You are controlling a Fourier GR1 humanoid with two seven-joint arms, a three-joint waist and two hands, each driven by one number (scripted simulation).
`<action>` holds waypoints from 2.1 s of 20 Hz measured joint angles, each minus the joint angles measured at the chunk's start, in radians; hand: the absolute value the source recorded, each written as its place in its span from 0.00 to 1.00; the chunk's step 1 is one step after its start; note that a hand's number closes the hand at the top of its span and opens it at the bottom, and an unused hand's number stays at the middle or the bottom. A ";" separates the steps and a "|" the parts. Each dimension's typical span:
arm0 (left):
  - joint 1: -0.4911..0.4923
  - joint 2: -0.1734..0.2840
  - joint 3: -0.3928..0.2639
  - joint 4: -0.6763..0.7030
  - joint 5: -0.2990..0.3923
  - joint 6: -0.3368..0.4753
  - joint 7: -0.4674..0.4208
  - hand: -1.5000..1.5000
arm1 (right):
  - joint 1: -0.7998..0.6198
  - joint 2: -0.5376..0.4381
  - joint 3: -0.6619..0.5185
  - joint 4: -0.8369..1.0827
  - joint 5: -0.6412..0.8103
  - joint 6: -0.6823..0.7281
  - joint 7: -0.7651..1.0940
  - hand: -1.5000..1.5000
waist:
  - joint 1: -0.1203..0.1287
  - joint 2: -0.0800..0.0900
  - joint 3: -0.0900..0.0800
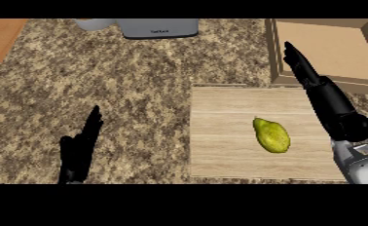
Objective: Pick the pear from the tray and place it in the cardboard box
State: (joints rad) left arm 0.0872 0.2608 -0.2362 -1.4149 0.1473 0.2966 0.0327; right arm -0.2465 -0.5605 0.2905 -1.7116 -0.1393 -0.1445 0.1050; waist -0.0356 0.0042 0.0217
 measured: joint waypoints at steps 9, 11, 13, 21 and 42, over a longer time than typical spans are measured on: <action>-0.201 0.128 -0.036 -0.128 -0.089 -0.126 -0.098 0.50 | -0.034 -0.016 -0.214 0.223 -0.402 0.332 -0.095 0.00 | 0.036 0.017 -0.008; -0.228 0.146 -0.041 -0.144 -0.090 -0.157 -0.114 0.50 | -0.032 -0.048 -0.251 0.308 -0.463 0.453 -0.134 0.00 | 0.045 0.020 -0.009; -0.253 0.162 -0.036 -0.150 -0.085 -0.185 -0.121 0.50 | -0.027 -0.070 -0.278 0.391 -0.484 0.573 -0.213 0.00 | 0.053 0.022 -0.010; -0.322 0.196 -0.017 -0.130 -0.061 -0.267 -0.133 0.50 | -0.102 -0.177 -0.298 0.610 -0.290 0.859 -0.519 0.00 | 0.078 0.020 -0.013; -0.331 0.180 0.016 -0.092 -0.076 -0.302 -0.138 0.50 | -0.263 -0.399 0.069 0.459 0.221 0.795 -0.680 0.00 | 0.058 0.001 -0.021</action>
State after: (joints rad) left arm -0.2433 0.4412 -0.2207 -1.5066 0.0717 -0.0052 -0.1053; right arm -0.5098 -0.9591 0.3598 -1.2524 0.0822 0.6508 -0.5747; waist 0.0225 0.0052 0.0010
